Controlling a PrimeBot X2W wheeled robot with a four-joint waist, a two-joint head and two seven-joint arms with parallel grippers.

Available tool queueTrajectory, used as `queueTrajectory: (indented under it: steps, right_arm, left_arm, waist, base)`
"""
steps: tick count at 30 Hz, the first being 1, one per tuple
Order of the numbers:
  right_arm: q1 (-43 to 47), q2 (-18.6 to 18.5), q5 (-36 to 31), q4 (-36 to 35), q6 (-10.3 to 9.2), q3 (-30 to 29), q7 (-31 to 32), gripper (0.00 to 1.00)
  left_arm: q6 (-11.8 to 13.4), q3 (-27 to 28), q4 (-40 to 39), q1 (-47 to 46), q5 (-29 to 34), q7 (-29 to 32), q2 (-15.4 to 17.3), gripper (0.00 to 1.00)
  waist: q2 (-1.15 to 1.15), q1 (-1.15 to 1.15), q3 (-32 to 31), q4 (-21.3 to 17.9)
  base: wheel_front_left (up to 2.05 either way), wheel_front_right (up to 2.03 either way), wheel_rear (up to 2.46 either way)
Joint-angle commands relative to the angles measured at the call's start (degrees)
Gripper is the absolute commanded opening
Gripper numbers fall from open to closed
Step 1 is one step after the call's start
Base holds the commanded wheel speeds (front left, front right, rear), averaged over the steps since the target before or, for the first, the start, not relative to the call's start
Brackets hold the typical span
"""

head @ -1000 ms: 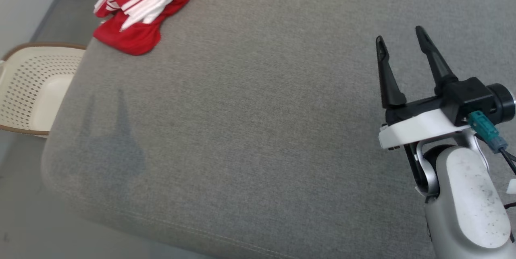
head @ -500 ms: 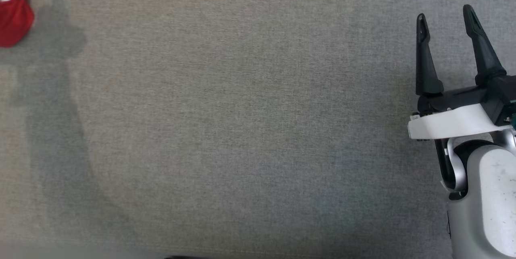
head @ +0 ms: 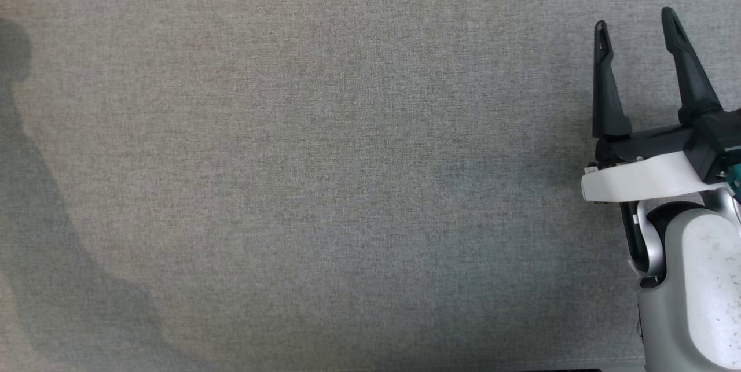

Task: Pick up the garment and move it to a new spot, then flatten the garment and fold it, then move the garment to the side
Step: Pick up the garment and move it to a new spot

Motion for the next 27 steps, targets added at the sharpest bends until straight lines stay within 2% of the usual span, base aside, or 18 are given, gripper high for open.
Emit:
queueTrajectory:
  steps: [1, 7, 15, 19, 21, 27]
  right_arm:
    - [-0.07, -0.02, 0.11, 0.54, -0.11, 0.20, -0.57, 1.00]
    - [0.13, 0.13, 1.25, 3.50, -0.11, 0.48, -2.08, 1.00]
    - [2.08, 0.22, 4.60, 10.53, -0.11, 0.28, -5.27, 1.00]
    - [3.65, 0.23, 6.69, 14.40, -0.11, -0.23, -6.73, 1.00]
    - [4.91, 0.23, 8.47, 16.81, -0.11, -0.28, -7.68, 1.00]
    - [7.56, 0.21, 9.84, 19.43, -0.11, -2.27, -8.81, 1.00]
  left_arm:
    - [0.29, 0.11, 0.48, -1.44, 0.16, -1.30, 0.74, 0.00]
    - [-0.20, -2.09, 1.01, -2.98, 1.47, -4.44, 1.11, 0.00]
    - [-0.65, -8.07, -3.97, -6.56, 3.91, -6.62, 0.48, 0.00]
    - [-0.72, -12.39, -9.38, -7.22, 3.01, -6.50, -2.01, 0.00]
    - [-0.68, -16.44, -15.34, -6.92, 1.60, -5.65, -3.37, 0.00]
    - [-0.69, -21.45, -27.63, -3.15, -4.78, -3.68, -7.53, 0.00]
  waist:
    - [0.00, -0.01, -0.91, -0.12]
    - [0.00, -0.01, -5.95, -0.67]
    - [0.00, -0.01, -17.51, -2.50]
    - [0.00, -0.01, -23.00, -3.80]
    - [0.00, -0.01, -26.75, -5.41]
    - [0.00, -0.01, -30.68, -8.52]
  base:
    - [0.00, 0.00, 0.00]
    - [0.00, 0.00, 0.00]
    - [0.00, 0.00, 0.00]
    - [0.00, 0.00, 0.00]
    - [0.00, 0.00, 0.00]
    - [0.00, 0.00, 0.00]
